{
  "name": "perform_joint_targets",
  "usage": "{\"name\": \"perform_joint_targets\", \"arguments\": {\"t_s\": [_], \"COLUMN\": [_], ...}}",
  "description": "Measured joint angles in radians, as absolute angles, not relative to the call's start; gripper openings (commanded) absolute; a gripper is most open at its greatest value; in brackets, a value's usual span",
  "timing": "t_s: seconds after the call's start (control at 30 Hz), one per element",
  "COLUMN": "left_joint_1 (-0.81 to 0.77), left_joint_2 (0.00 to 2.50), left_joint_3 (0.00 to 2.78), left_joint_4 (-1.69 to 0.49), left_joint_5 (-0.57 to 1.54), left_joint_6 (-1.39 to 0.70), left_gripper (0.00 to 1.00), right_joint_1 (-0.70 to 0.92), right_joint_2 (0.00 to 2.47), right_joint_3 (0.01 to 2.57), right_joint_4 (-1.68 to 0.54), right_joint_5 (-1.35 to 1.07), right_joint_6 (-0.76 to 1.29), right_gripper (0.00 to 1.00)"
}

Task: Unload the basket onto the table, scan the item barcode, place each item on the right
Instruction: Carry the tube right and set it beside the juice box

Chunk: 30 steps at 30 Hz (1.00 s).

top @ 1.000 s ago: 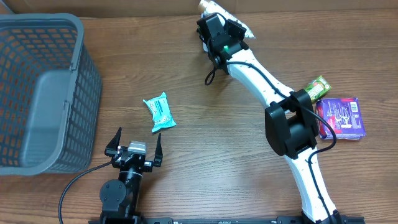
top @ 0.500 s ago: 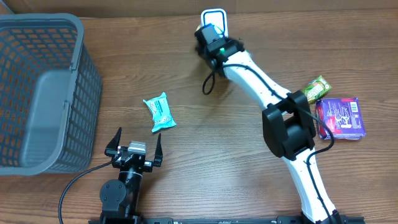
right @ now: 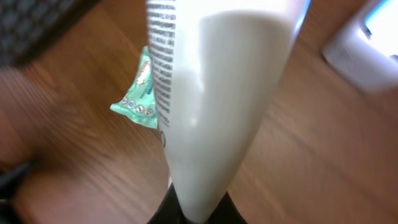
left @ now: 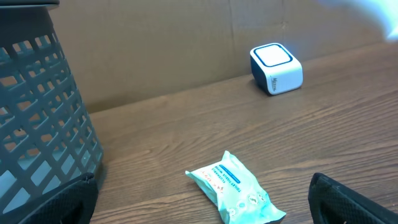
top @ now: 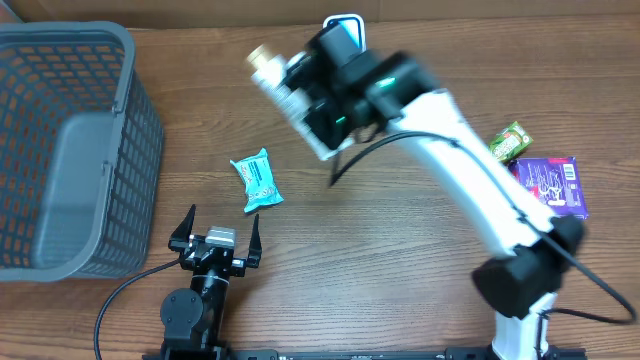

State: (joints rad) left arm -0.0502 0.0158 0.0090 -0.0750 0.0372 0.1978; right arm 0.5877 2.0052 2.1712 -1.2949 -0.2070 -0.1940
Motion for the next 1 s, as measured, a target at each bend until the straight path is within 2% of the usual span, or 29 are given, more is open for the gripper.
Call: {"name": "perform_joint_targets", "arguments": {"t_s": [0.1,0.27,0.47,0.67,0.8,0.9,0.97,1.0], "left_joint_1": [-0.050,-0.050,-0.050,-0.050,-0.050,-0.050,-0.050,-0.050], "left_joint_2": [0.016,0.016,0.016,0.016,0.016,0.016,0.016,0.016], "left_joint_3": [0.009,0.009,0.009,0.009,0.009,0.009,0.009,0.009], "left_joint_4": [-0.075,-0.075,-0.075,-0.075,-0.075,-0.075,-0.075,-0.075], "left_joint_5": [0.037,0.037,0.037,0.037,0.037,0.037,0.037,0.037], "left_joint_6": [0.198,0.198,0.198,0.198,0.198,0.198,0.198,0.198], "left_gripper": [0.99,1.00,1.00,1.00,1.00,1.00,1.00,1.00], "right_joint_1": [0.447,0.258,0.108,0.016,-0.042,-0.078,-0.093,-0.097], "right_joint_2": [1.997,2.019,2.028,2.038,2.038,2.038,2.038,2.038], "right_joint_3": [2.164,2.050,1.755,1.554,1.544,1.544,1.545,1.544], "right_joint_4": [-1.358,-1.331,-1.093,-0.953,-0.962,-0.999,-1.018,-1.022], "right_joint_5": [-0.234,-0.217,-0.160,-0.104,-0.088,-0.088,-0.121,-0.134], "right_joint_6": [-0.018,0.193,0.427,0.554,0.578,0.577,0.546,0.529], "right_gripper": [0.04,0.04,0.04,0.04,0.22,0.51,0.60,0.62]}}
